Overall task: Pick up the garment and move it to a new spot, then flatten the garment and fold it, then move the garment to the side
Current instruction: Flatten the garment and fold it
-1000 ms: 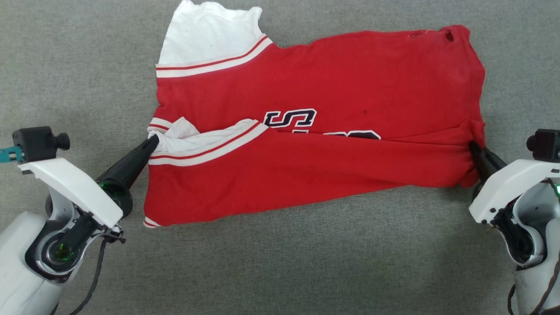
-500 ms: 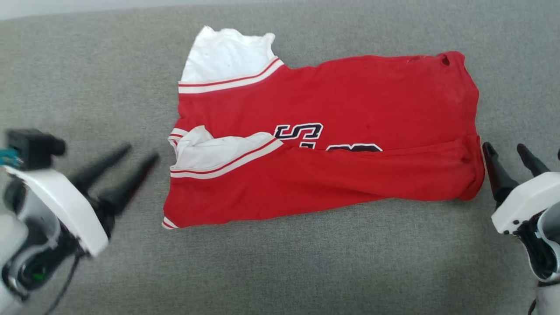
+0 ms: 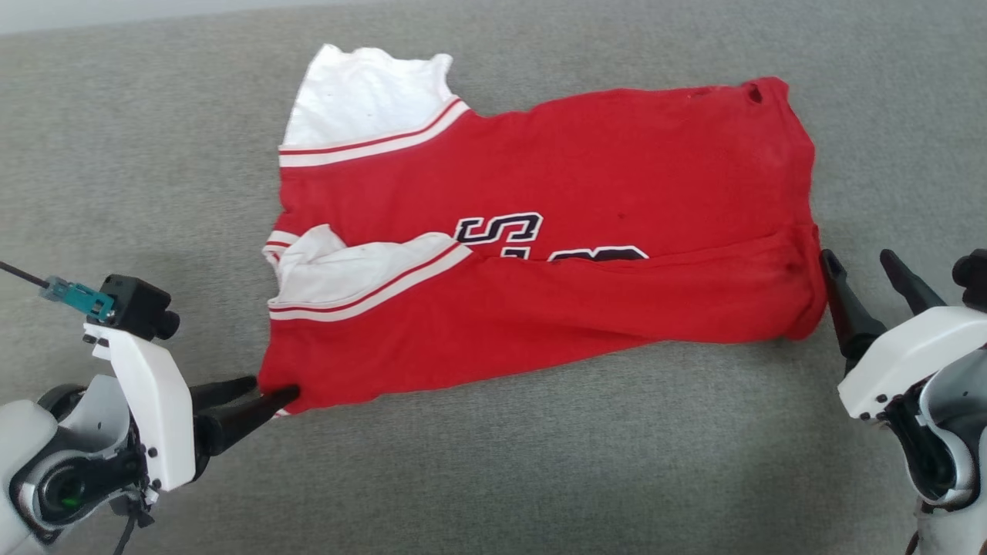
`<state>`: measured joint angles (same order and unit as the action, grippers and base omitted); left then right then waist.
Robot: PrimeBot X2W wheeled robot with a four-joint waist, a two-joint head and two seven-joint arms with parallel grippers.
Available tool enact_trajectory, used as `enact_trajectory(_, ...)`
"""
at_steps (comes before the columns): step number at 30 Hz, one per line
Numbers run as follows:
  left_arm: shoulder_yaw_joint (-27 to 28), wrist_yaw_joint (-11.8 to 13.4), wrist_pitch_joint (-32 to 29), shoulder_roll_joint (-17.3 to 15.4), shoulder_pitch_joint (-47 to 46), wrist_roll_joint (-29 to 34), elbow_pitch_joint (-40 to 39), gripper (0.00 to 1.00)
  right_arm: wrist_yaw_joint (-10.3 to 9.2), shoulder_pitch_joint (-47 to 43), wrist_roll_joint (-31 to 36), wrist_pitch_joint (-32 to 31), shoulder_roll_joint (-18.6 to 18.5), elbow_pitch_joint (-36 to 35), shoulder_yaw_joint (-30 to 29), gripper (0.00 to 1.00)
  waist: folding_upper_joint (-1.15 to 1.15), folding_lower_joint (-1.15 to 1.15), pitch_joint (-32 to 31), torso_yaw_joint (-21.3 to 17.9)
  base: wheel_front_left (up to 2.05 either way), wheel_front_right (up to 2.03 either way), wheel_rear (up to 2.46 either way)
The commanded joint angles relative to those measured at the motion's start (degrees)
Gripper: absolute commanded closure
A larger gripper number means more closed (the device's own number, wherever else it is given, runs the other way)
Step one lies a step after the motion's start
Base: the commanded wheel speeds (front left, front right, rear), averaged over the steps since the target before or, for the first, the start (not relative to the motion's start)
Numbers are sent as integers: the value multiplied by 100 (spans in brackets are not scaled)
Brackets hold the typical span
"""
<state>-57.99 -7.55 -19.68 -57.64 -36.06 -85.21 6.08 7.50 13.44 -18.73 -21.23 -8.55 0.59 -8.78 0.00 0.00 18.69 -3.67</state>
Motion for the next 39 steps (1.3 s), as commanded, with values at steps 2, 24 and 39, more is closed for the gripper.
enact_trajectory(2,-45,13,-211,135,-110,-224,256,0,-2,2,-1,9,52,-20,29,0,0,0,93,-139,0,0,0)
enact_trajectory(24,22,15,-590,629,-175,-485,365,100,-2,374,-235,-1996,-700,114,895,0,0,0,322,-137,0,0,0)
enact_trajectory(39,169,14,-87,700,-25,-408,30,100,-4,593,-244,-2256,-827,917,689,100,0,0,212,239,0,0,0)
